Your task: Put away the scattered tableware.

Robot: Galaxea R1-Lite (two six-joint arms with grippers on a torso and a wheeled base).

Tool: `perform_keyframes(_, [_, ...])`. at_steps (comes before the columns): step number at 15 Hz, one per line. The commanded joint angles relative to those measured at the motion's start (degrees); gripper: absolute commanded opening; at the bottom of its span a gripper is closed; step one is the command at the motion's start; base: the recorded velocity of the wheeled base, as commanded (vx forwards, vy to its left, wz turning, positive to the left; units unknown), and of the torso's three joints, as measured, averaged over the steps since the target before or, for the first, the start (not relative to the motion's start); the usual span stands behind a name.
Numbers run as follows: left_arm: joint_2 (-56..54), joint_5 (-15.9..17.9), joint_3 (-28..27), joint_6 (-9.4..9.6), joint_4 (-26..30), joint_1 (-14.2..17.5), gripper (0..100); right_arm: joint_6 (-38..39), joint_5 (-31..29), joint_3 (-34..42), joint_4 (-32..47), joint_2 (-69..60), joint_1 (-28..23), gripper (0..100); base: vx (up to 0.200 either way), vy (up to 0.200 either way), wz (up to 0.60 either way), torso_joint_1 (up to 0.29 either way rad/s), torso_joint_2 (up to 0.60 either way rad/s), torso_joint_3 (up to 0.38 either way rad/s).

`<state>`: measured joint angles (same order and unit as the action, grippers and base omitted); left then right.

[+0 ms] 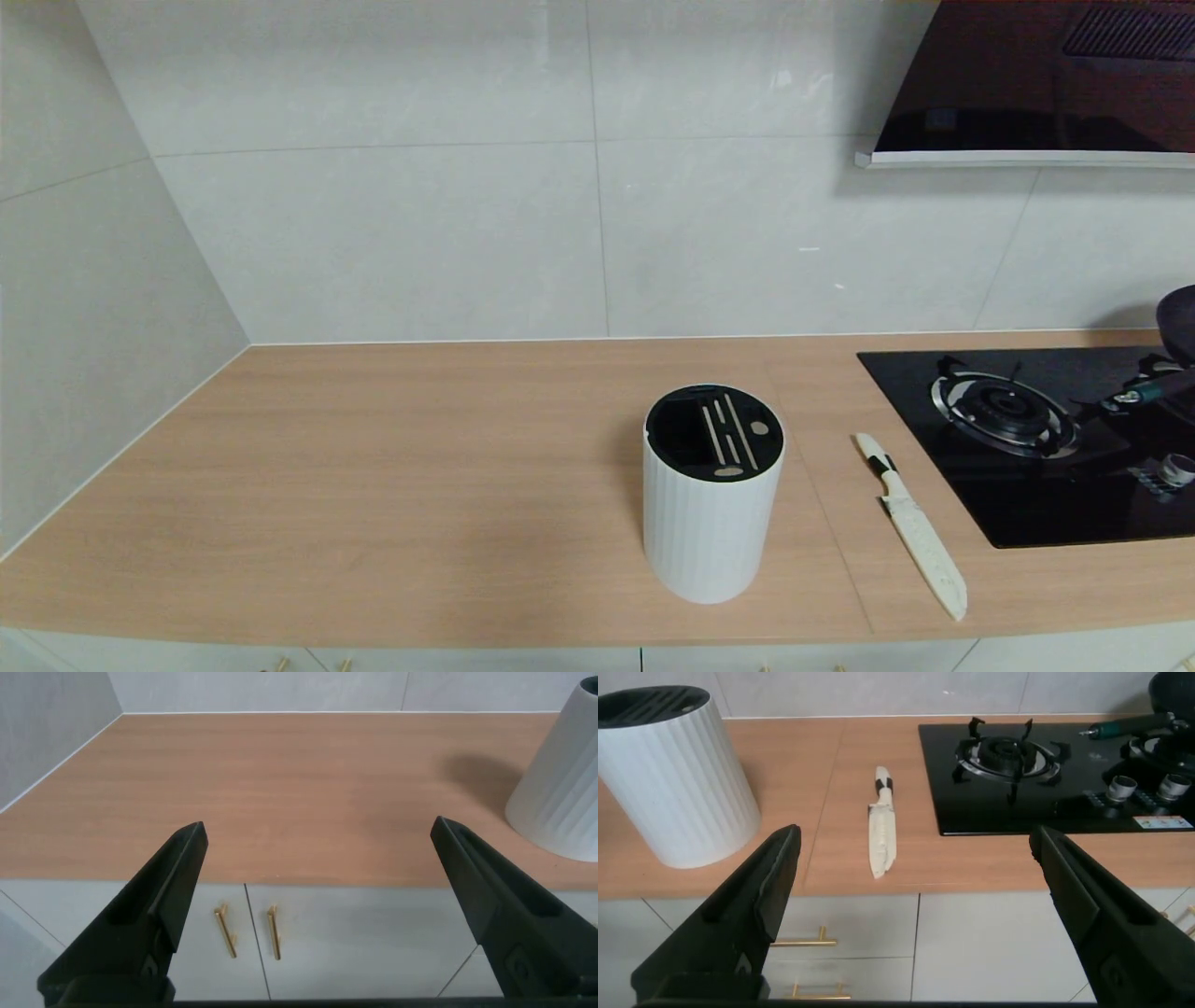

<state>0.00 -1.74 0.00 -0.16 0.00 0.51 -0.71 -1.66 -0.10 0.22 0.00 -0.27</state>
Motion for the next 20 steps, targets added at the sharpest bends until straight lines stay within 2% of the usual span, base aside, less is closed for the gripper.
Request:
perform_keyframes(1, [0.0, 0.0, 0.0, -0.02, 0.0, 0.0, 100, -0.1, -0.1, 0.0, -0.1, 0.0, 0.0, 100, 0.000, 0.000, 0.00, 0.000, 0.00, 0.000])
perform_keyframes(2, [0.0, 0.0, 0.0, -0.02, 0.0, 0.0, 100, -0.1, 0.0, -0.8, -0.3, 0.0, 0.0, 100, 0.000, 0.000, 0.00, 0.000, 0.00, 0.000])
perform_keyframes(4, [0.0, 0.0, 0.0, -0.02, 0.0, 0.0, 100, 0.4, 0.4, -9.1, -0.1, 1.8, 0.7, 100, 0.000, 0.000, 0.00, 0.000, 0.00, 0.000])
perform_keyframes(5, [0.0, 0.0, 0.0, -0.02, 0.0, 0.0, 100, -0.1, 1.7, -10.1, 0.4, 3.7, 1.3, 100, 0.000, 0.000, 0.00, 0.000, 0.00, 0.000])
perform_keyframes(6, [0.0, 0.0, 0.0, -0.02, 0.0, 0.0, 100, -0.3, 5.0, -10.8, 0.9, 10.3, 1.7, 100, 0.000, 0.000, 0.00, 0.000, 0.00, 0.000])
perform_keyframes(7, [0.0, 0.0, 0.0, -0.02, 0.0, 0.0, 100, -0.3, 5.8, -10.8, 0.9, 13.5, 1.7, 100, 0.000, 0.000, 0.00, 0.000, 0.00, 0.000])
perform_keyframes(8, [0.0, 0.0, 0.0, -0.02, 0.0, 0.0, 100, -1.2, 6.5, -10.2, 1.2, 22.2, 1.8, 100, 0.000, 0.000, 0.00, 0.000, 0.00, 0.000])
perform_keyframes(12, [0.0, 0.0, 0.0, -0.11, 0.0, 0.0, 100, -5.8, 6.2, -12.6, -0.7, 44.3, 5.7, 100, 0.000, 0.000, 0.00, 0.000, 0.00, 0.000])
perform_keyframes(15, [0.0, 0.0, 0.0, -0.11, 0.0, 0.0, 100, -5.7, 6.1, -14.5, -11.3, 62.4, 6.4, 100, 0.000, 0.000, 0.00, 0.000, 0.00, 0.000])
perform_keyframes(18, [0.0, 0.0, 0.0, -0.02, 0.0, 0.0, 100, -5.7, 5.3, -14.8, -26.4, 82.2, 6.4, 100, 0.000, 0.000, 0.00, 0.000, 0.00, 0.000])
perform_keyframes(20, [0.0, -0.1, 0.0, -0.02, 0.0, 0.0, 100, -5.7, 1.8, -15.3, -38.5, 95.0, 6.4, 100, 0.000, 0.000, 0.00, 0.000, 0.00, 0.000])
